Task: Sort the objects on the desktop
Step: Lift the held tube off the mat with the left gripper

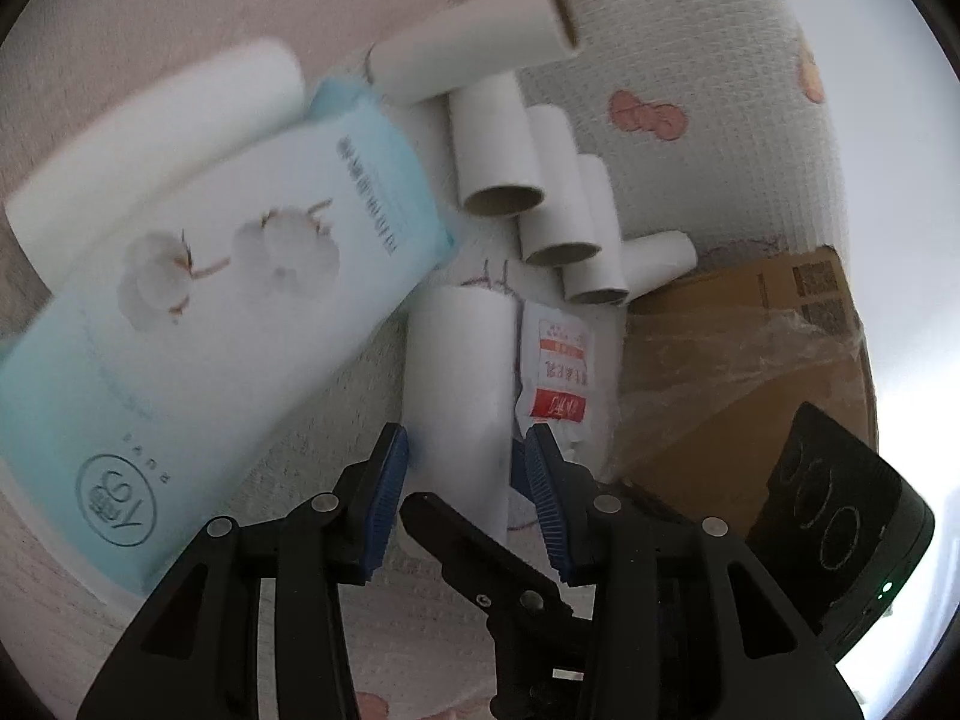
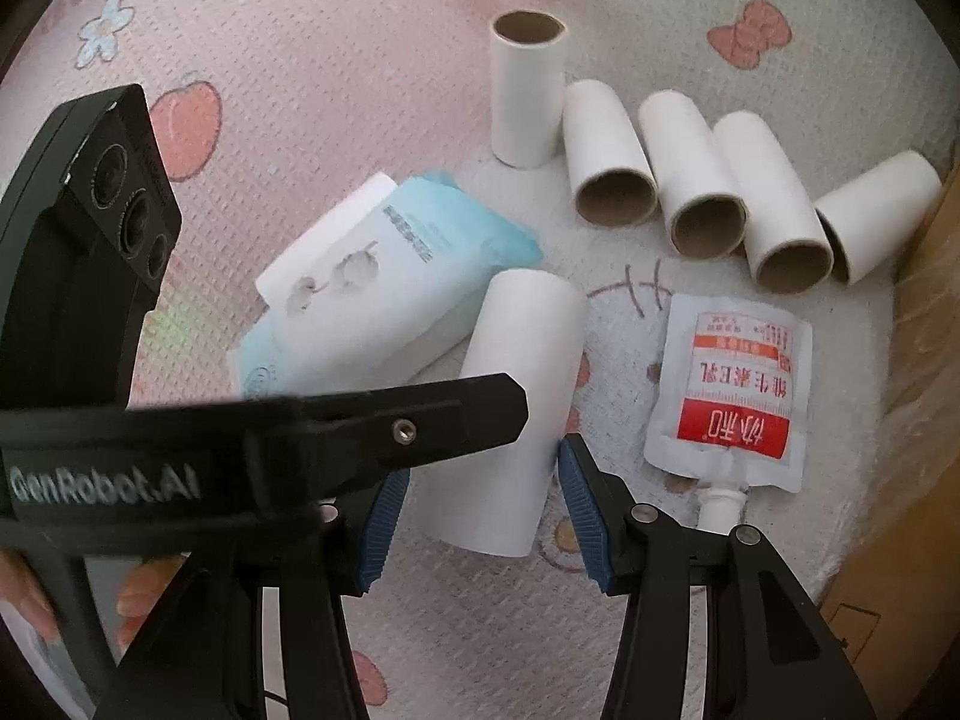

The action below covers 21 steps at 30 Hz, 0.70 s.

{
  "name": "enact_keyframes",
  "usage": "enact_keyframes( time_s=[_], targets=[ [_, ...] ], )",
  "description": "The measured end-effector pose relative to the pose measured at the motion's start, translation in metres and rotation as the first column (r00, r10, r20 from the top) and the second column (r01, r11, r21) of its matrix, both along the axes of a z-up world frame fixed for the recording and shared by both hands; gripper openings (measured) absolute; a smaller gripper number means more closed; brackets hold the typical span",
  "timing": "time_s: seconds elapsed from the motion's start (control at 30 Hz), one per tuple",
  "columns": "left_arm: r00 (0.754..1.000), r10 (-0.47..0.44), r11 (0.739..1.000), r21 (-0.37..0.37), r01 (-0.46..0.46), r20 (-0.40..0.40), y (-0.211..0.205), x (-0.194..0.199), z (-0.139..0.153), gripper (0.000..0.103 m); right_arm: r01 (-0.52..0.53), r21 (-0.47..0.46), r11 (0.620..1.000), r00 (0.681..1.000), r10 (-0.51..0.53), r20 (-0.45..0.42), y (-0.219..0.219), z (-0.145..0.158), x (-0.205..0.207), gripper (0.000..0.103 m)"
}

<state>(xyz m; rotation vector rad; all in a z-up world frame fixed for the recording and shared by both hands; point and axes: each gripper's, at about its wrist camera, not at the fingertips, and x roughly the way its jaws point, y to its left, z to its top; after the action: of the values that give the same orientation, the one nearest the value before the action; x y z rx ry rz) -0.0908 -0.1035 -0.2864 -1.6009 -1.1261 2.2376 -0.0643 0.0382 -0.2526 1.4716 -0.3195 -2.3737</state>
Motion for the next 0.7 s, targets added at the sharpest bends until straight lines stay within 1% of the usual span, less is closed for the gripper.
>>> enact_keyframes(
  time_s=[0.13, 0.23, 0.37, 0.53, 0.7],
  targets=[
    [1.000, -0.002, 1.000, -0.002, 0.002, 0.020, 0.005, -0.003, -0.007, 0.044, 0.012, -0.038, 0.999, 0.999, -0.011, 0.038, 0.003, -0.007, -0.001, 0.048],
    [1.000, 0.000, 1.000, -0.007, 0.000, 0.004, 0.008, -0.003, -0.004, 0.045, 0.020, -0.020, 1.000, 0.999, -0.019, 0.041, 0.001, -0.008, 0.001, 0.047],
    [0.998, -0.012, 0.999, -0.035, 0.010, -0.058, 0.011, 0.003, 0.008, 0.045, 0.018, -0.006, 1.000, 1.000, -0.018, 0.006, -0.004, -0.005, 0.002, 0.047],
    [0.988, -0.022, 0.998, -0.066, 0.012, -0.153, 0.012, 0.011, 0.032, 0.044, 0.031, -0.065, 0.997, 0.998, -0.034, -0.047, 0.001, 0.014, 0.009, 0.047],
    [0.962, -0.084, 0.982, -0.183, 0.036, -0.260, 0.024, 0.021, 0.073, 0.045, 0.033, -0.059, 0.998, 0.992, -0.040, -0.120, 0.000, 0.046, 0.019, 0.047]
  ],
)
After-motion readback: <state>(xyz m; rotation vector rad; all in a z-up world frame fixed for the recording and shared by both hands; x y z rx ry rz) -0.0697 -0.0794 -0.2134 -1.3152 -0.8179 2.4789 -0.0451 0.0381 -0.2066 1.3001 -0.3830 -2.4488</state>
